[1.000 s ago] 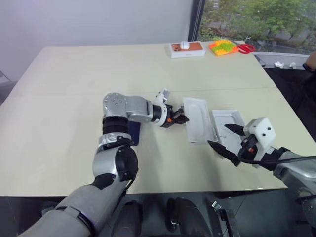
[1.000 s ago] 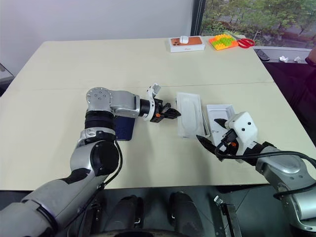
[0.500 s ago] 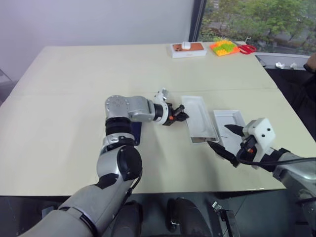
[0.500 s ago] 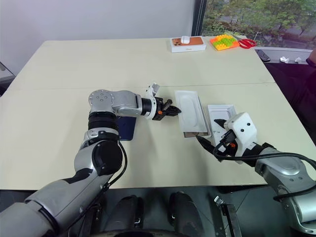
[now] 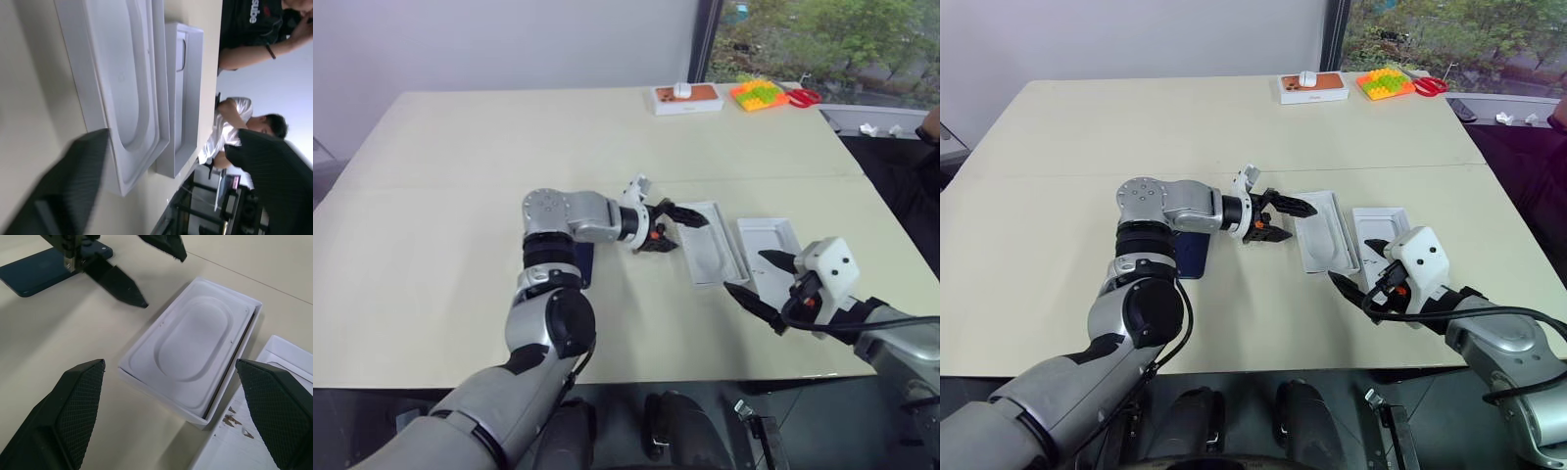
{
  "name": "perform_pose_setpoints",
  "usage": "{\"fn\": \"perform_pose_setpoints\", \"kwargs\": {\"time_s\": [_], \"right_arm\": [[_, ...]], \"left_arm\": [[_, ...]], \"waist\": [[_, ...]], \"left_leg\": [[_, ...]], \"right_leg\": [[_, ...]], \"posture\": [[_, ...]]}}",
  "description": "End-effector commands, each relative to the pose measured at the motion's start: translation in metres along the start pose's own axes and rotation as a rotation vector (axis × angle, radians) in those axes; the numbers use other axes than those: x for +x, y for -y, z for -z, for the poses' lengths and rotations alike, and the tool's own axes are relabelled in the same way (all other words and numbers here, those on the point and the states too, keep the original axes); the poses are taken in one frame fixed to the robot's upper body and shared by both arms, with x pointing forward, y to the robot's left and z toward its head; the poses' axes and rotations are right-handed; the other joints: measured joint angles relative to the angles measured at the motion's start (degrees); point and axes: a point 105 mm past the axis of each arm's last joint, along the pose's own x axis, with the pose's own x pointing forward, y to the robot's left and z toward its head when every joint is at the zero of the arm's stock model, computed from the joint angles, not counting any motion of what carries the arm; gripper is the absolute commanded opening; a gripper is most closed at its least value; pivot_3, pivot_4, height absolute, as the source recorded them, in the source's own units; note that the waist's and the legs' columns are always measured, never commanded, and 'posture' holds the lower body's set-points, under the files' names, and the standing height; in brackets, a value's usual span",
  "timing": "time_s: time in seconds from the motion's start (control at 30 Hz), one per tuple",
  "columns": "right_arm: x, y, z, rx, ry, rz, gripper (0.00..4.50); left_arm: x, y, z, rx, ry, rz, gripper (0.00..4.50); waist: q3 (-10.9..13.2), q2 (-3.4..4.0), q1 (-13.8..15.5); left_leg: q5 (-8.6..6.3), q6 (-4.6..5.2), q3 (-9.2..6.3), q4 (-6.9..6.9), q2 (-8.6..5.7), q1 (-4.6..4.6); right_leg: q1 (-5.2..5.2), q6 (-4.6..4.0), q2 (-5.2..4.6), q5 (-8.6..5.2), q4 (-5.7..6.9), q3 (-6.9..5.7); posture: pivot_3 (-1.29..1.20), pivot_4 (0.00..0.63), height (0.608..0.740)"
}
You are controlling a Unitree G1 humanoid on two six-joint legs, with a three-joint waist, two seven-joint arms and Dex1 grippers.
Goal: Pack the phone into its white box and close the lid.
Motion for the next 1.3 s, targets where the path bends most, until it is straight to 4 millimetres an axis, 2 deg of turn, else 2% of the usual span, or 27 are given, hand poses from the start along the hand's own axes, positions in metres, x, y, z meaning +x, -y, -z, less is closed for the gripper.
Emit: {"fn": "perform_pose_setpoints", "kwargs": {"time_s": [0.03, 0.13, 0.2, 0.27, 0.37, 0.47, 0.6, 0.63, 0.73, 0.83, 0.93, 1.13, 1.3], "right_arm": [[-0.003, -0.001, -0.015, -0.043, 0.053, 0.007, 4.50], [-0.001, 0.003, -0.016, -0.058, 0.046, 0.025, 4.50], [0.004, 0.010, -0.014, -0.081, 0.026, 0.052, 4.50], [0.007, 0.014, -0.014, -0.091, 0.023, 0.059, 4.50], [0.014, 0.015, -0.016, -0.086, 0.028, 0.044, 3.62], [0.023, 0.019, -0.017, -0.096, 0.021, 0.046, 2.22], [0.039, 0.026, -0.018, -0.112, -0.006, 0.056, 0.25], [0.043, 0.027, -0.018, -0.123, -0.015, 0.059, 0.06], [0.056, 0.030, -0.016, -0.147, -0.054, 0.032, 0.06], [0.066, 0.030, -0.015, -0.165, -0.076, 0.004, 0.06], [0.076, 0.029, -0.016, -0.193, -0.085, -0.020, 0.06], [0.102, 0.028, -0.014, -0.231, -0.131, -0.038, 0.06], [0.122, 0.025, -0.011, -0.164, -0.172, -0.052, 0.06]], "left_arm": [[-0.017, 0.001, -0.009, 0.064, 0.017, 0.000, 4.47], [-0.042, -0.018, -0.016, 0.122, 0.052, -0.060, 4.47], [-0.068, -0.029, -0.019, 0.207, 0.073, -0.079, 4.47], [-0.085, -0.032, -0.018, 0.240, 0.070, -0.059, 4.47], [-0.103, -0.032, -0.018, 0.296, 0.096, -0.037, 4.50], [-0.117, -0.033, -0.026, 0.392, 0.182, -0.052, 4.50], [-0.130, -0.027, -0.037, 0.652, 0.323, -0.034, 4.50], [-0.134, -0.028, -0.040, 0.766, 0.368, -0.054, 4.50], [-0.138, -0.023, -0.031, 1.125, 0.410, -0.042, 4.50], [-0.137, -0.024, -0.017, 1.297, 0.369, 0.024, 4.50], [-0.137, -0.030, -0.005, 1.357, 0.296, 0.091, 4.50], [-0.138, -0.032, 0.019, 1.367, 0.156, 0.234, 4.50], [-0.135, -0.047, 0.034, 1.383, 0.075, 0.221, 4.50]], "waist": [[0.0, 0.00, -0.1], [0.0, 0.02, -0.8], [0.0, 0.03, -1.3], [0.0, 0.03, -1.5], [0.0, 0.03, -0.7], [0.0, 0.02, -0.7], [0.0, 0.02, -0.8], [0.0, 0.02, -0.8], [0.0, 0.04, -1.2], [0.0, 0.03, -1.1], [0.0, 0.04, -1.1], [0.0, 0.04, -1.3], [0.0, 0.05, -1.3]], "left_leg": [[0.00, 0.00, 0.00, 0.00, 0.00, 0.00], [0.01, -0.03, 0.00, -0.01, 0.01, 0.06], [0.08, -0.16, -0.01, -0.03, 0.03, 0.07], [0.17, -1.29, -0.05, -0.08, 0.16, 0.13], [0.16, -1.42, -0.07, -0.05, 0.14, 0.04], [0.15, -1.39, -0.04, 0.05, 0.07, -0.02], [0.11, -1.32, -0.03, 0.05, 0.06, -0.02], [0.10, -1.31, -0.03, 0.04, 0.07, -0.01], [0.00, -1.12, 0.00, 0.04, 0.08, 0.00], [-0.29, -0.59, 0.02, 0.05, 0.10, -0.01], [-0.45, -0.30, 0.04, 0.09, 0.08, -0.04], [-0.64, 0.04, 0.02, 0.17, 0.09, -0.05], [-0.72, 0.19, 0.03, 0.22, 0.15, -0.04]], "right_leg": [[0.00, 0.00, 0.00, 0.00, 0.00, 0.00], [0.00, 0.00, 0.03, 0.00, 0.04, 0.06], [0.00, 0.00, 0.03, 0.00, 0.07, 0.07], [-0.07, -0.01, 0.07, 0.00, 0.16, 0.16], [-0.08, -0.01, 0.05, -0.01, 0.15, 0.02], [-0.06, 0.03, -0.02, -0.03, 0.10, 0.05], [-0.06, 0.04, -0.03, -0.04, 0.09, 0.07], [-0.06, 0.04, -0.03, -0.03, 0.10, 0.07], [-0.06, 0.03, -0.02, -0.04, 0.08, 0.12], [-0.07, 0.03, 0.02, -0.03, 0.06, 0.13], [-0.07, 0.03, 0.02, -0.03, 0.05, 0.11], [-0.07, 0.03, 0.07, -0.03, 0.04, 0.10], [-0.08, 0.03, 0.13, -0.03, 0.05, 0.13]], "posture": [[0.00, 0.150, 0.740], [0.00, 0.150, 0.740], [0.00, 0.150, 0.740], [0.00, 0.150, 0.740], [0.00, 0.150, 0.740], [0.00, 0.150, 0.740], [0.00, 0.150, 0.740], [0.00, 0.150, 0.740], [0.00, 0.150, 0.740], [0.00, 0.150, 0.740], [0.00, 0.150, 0.740], [0.00, 0.150, 0.740], [0.00, 0.150, 0.740]]}}
